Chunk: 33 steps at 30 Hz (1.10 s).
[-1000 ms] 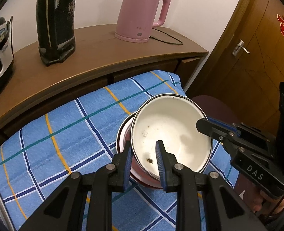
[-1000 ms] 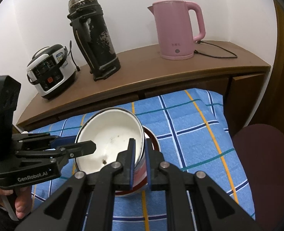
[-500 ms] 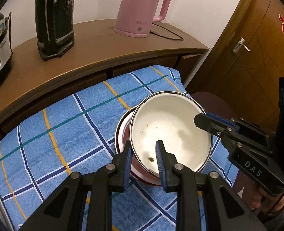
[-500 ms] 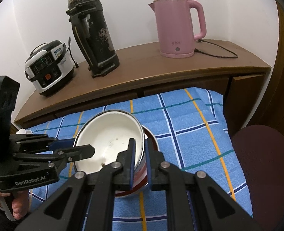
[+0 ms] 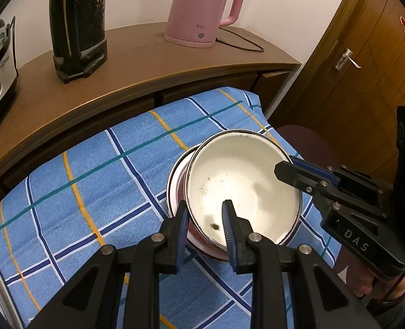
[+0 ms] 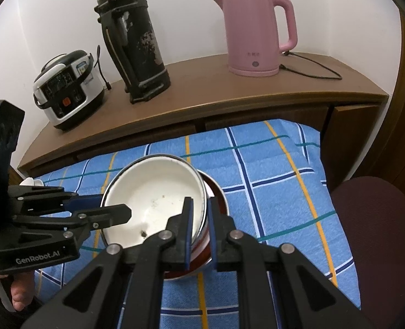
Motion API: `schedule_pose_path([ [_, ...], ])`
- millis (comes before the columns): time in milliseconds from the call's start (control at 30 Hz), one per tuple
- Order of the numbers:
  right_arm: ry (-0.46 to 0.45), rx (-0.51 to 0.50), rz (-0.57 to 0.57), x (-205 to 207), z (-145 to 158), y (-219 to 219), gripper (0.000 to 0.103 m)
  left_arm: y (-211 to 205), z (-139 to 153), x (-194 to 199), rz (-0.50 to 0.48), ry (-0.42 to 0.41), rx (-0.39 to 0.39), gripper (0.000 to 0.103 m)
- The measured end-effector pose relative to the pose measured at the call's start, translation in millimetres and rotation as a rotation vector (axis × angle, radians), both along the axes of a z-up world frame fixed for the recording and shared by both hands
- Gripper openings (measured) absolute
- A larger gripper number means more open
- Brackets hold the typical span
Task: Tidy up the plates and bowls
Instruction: 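Lower the white enamel bowl into the pink bowl with both tools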
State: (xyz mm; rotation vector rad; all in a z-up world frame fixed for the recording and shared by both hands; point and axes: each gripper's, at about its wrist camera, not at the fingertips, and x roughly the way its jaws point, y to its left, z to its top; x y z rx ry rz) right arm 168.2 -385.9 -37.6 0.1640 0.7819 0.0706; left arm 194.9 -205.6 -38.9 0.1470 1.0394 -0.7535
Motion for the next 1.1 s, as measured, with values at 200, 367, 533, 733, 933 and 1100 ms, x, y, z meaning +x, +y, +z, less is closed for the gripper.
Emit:
schedule_pose_path([
  [200, 0.008, 0.001, 0.001, 0, -2, -1, 0.012, 0, -1, -1, -0.005, 0.003, 0.003, 0.027],
  [367, 0.017, 0.0, 0.002, 0, -6, -1, 0.012, 0, -2, 0, -0.004, 0.004, 0.006, 0.027],
  [533, 0.019, -0.004, 0.001, 1, -6, 0, 0.012, 0, -2, 0, -0.006, 0.004, 0.003, 0.027],
  [733, 0.025, -0.003, -0.005, 2, -8, -3, 0.012, -1, -2, -1, -0.007, 0.003, -0.004, 0.027],
  [933, 0.027, -0.003, -0.011, 2, -10, -6, 0.011, -3, -4, -2, -0.013, 0.0, -0.01, 0.027],
  [1100, 0.031, 0.0, -0.014, 3, -11, -8, 0.011, -2, -4, -1, -0.011, 0.005, -0.026, 0.027],
])
